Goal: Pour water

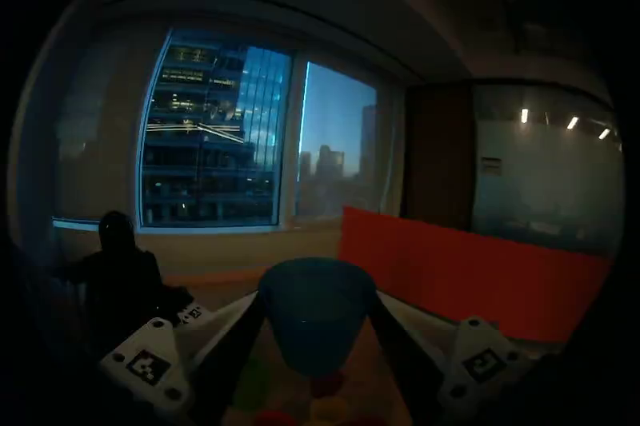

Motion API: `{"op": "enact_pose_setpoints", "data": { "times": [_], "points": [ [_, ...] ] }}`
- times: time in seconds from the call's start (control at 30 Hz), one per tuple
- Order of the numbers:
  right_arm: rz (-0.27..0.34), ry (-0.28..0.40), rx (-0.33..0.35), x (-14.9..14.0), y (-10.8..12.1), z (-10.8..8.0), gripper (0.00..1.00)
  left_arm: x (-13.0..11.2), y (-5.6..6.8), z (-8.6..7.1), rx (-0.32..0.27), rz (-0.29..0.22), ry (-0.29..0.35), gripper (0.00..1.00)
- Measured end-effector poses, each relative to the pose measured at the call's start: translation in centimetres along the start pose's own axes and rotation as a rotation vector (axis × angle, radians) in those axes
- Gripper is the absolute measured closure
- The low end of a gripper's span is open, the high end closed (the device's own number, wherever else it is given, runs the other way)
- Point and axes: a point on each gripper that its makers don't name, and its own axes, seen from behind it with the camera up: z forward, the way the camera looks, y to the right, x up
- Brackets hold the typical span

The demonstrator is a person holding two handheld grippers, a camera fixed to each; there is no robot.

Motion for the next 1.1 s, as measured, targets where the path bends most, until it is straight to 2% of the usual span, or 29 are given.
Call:
{"op": "enact_pose_setpoints", "data": {
  "times": [0.33,1.1],
  "points": [
    [0.008,-0.021,-0.032,-1.3,1.5,-1.0,0.10,0.1,-0.7,-0.4,0.020,0.005,-0.001,0.13],
    [0.044,-0.024,-0.167,-3.9,6.8,-7.9,0.09,0.3,-3.5,-3.0,0.099,0.014,-0.012,0.13]
  ]
}}
